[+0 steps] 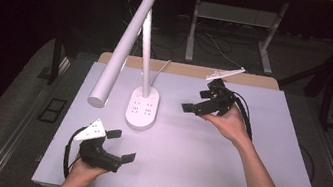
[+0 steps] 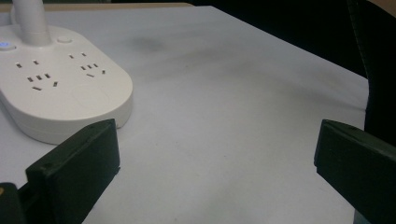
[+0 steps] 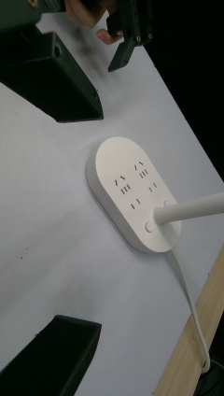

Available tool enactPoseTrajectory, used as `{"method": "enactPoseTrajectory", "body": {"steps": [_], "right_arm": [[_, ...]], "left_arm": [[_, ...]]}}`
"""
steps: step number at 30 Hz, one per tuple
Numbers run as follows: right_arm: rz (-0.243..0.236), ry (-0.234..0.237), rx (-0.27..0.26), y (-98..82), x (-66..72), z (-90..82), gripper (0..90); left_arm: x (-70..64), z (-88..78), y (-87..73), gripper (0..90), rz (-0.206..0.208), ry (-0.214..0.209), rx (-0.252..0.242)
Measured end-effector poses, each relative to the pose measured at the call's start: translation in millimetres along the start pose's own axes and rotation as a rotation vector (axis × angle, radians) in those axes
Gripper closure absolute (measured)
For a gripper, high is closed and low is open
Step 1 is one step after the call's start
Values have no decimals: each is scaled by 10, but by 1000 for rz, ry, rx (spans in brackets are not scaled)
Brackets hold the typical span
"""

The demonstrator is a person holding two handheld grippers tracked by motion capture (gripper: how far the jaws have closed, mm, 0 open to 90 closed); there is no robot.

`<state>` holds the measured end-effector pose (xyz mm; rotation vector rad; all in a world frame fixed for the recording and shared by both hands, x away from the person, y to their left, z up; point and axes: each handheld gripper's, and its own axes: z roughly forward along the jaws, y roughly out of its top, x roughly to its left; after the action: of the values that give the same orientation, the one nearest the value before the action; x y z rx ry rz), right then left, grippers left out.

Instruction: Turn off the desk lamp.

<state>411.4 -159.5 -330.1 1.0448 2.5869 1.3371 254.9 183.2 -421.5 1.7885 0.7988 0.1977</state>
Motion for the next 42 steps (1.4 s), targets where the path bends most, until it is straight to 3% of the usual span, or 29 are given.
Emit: {"method": "enactPoseTrajectory", "body": {"steps": [15, 24, 34, 42], "right_arm": [[21, -19, 21, 178, -162, 266, 7], [10, -4, 44, 253, -191, 545, 7], [19, 36, 23, 352, -186, 774, 143], [24, 50, 25, 403, -195, 904, 189]], "left_arm": [[13, -7, 10, 0, -1, 0, -8], [-1, 4, 6, 0, -6, -6, -12], [-2, 4, 6, 0, -3, -10, -9], [-4, -1, 3, 0, -3, -12, -9]]}}
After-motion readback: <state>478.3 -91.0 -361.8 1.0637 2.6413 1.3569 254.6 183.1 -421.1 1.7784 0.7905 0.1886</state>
